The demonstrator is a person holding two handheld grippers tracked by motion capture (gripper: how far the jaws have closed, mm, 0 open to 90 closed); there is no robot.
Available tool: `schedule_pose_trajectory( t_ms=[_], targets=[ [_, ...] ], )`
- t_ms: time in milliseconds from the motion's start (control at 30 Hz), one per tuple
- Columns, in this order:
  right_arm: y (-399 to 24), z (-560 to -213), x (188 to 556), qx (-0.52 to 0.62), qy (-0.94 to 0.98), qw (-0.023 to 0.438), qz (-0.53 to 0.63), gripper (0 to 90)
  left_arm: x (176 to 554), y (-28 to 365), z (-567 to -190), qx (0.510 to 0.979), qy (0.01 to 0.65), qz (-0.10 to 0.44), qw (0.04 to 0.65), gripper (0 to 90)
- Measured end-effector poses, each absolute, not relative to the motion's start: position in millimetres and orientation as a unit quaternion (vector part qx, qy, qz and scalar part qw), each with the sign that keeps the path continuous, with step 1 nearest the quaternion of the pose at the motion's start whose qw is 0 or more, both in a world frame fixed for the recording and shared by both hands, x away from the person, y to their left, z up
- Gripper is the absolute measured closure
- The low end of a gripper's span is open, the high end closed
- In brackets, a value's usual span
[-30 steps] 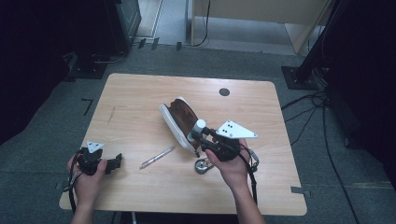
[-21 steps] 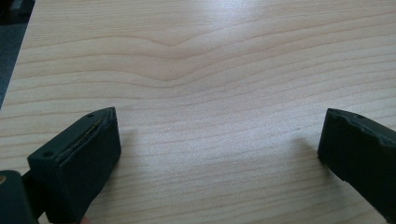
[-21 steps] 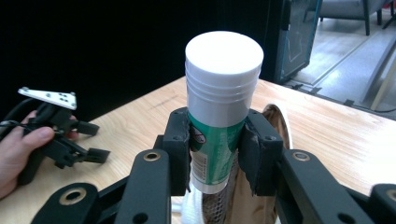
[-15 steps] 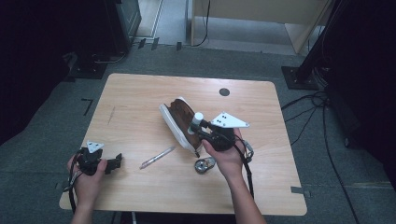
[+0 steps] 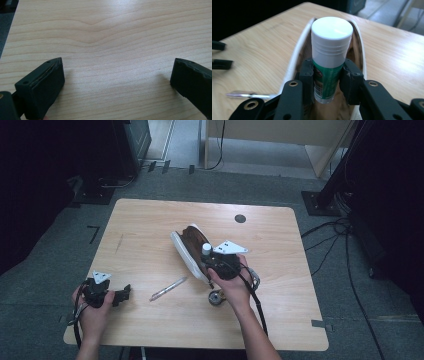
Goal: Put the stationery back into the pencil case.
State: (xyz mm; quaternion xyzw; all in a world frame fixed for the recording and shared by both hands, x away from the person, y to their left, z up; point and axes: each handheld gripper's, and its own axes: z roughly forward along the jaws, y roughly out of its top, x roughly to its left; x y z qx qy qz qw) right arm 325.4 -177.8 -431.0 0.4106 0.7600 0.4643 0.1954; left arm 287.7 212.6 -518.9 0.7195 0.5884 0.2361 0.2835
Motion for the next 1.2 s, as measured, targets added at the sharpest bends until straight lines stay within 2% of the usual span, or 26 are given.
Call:
schedule_pose_trajectory(
  t_ms=[500,1200],
  targets=[
    [-168.9,-454.7,330.4,0.423,0.784,0.187,0.414,66.2,287.7,212.5,-518.9,0.72,0.588,0.236,0.284,0.0],
    [-159.0,-464.2,334.6,0.436,0.803,0.18,0.365,66.1,287.7,212.5,-518.9,0.72,0.587,0.236,0.284,0.0]
  ],
)
